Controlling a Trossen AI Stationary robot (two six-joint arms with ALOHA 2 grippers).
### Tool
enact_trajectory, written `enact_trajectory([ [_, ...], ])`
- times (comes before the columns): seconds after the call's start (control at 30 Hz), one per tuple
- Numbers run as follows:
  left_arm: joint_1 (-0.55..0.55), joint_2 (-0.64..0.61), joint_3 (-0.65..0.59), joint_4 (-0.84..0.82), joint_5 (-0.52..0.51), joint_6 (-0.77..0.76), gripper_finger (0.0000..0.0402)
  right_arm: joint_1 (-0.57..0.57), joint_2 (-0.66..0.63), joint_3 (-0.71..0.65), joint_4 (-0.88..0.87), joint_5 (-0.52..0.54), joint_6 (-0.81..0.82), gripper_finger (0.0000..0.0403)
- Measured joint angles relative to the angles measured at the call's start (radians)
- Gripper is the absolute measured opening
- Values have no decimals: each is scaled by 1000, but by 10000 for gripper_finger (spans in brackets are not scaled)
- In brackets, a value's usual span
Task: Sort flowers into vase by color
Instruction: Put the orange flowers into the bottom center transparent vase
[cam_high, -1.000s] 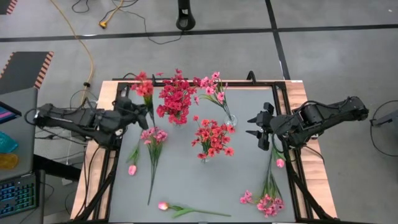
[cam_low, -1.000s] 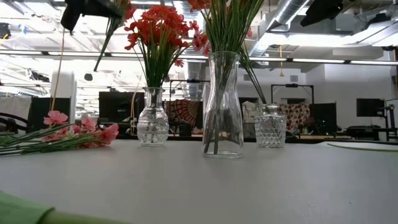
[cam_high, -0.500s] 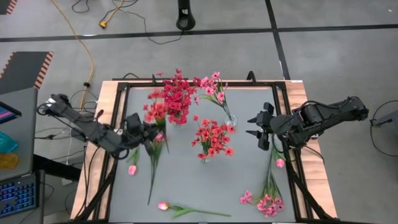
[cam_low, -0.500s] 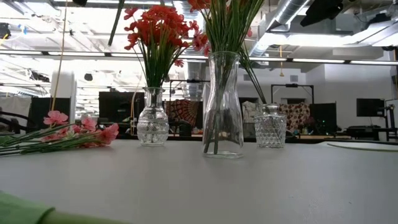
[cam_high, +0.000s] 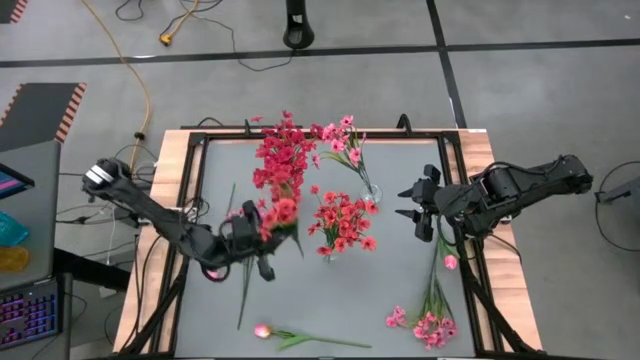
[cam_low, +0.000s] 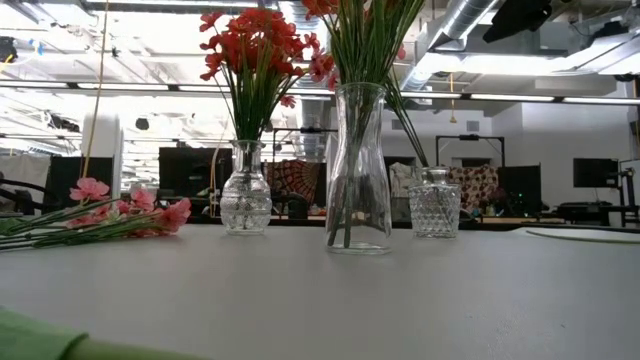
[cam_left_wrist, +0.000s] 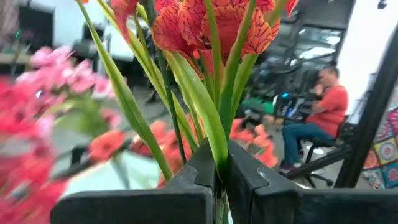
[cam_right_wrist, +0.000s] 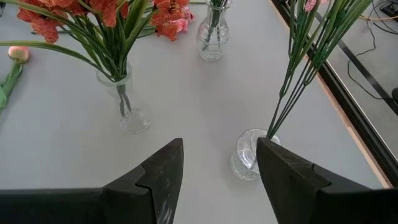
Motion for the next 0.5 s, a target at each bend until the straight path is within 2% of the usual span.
enact_trajectory([
  [0.13,1,108,0,257,84,204,0,0,0,0,0,0,0,230],
  [0.23,5,179,0,418,190,359,0,0,0,0,0,0,0,230],
  [0.37,29,258,0,519,357,492,0,0,0,0,0,0,0,230],
  [0.5,65,315,0,558,423,546,0,0,0,0,0,0,0,230],
])
